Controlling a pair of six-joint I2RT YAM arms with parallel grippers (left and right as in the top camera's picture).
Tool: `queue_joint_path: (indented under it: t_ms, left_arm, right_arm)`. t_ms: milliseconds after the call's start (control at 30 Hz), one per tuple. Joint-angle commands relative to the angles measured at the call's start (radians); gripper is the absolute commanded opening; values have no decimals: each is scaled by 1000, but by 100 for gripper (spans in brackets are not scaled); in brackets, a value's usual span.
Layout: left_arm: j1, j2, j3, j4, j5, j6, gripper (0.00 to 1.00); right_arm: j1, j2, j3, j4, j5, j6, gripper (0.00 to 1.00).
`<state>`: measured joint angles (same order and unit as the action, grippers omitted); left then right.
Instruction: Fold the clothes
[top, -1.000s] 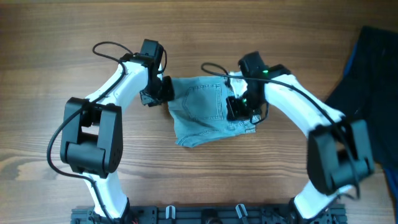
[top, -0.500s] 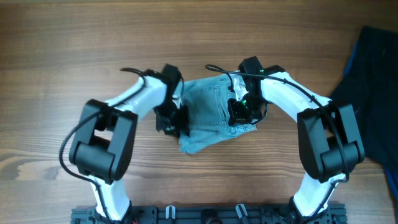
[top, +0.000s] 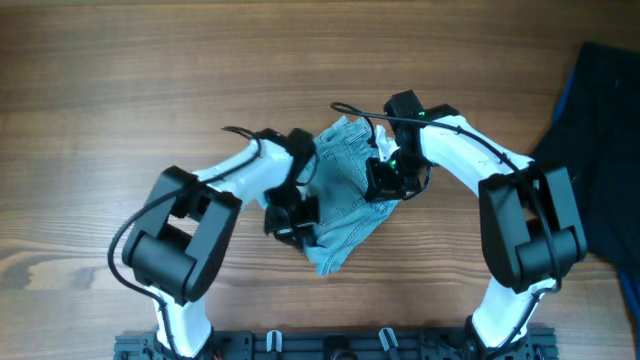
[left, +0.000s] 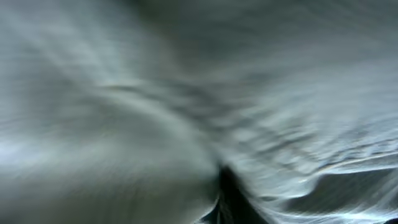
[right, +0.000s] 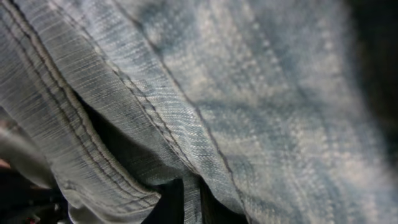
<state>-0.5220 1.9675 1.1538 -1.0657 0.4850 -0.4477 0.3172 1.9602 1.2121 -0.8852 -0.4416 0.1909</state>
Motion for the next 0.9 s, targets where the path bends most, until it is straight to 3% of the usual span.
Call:
queue_joint_path:
  t_ms: [0,100,167,300,367,433,600,867]
  left_arm:
    - [132,-74,-11,-24,-18,48,33]
    - [202,-165,-6,-18,-18,82,47]
    - [233,-229,-6,8,-19,105,53]
    - [261,-309,-6,134,-47,150,59]
    - [259,-312,-7,214,-151,179,58]
    - [258,-289,-8,327,-293,179,43]
    - [259,-248,-8,569,-435,179,6]
    - [259,-53,-8,830,-310,179,4]
  right_arm:
    - [-74,69,-15,93,97,12,11]
    - [-95,69,-15,216,24,-95,11]
    - [-95,69,-15,314,24,-76,10]
    - [-96,69,-12,459,25,-88,8]
    - [-97,65,11,437,18,-98,9]
    - [-97,27,25,343,3,-168,13]
    - [-96,-125,25,151,-24,-214,12]
    - [-86,-225,25,-100,-140,-187,13]
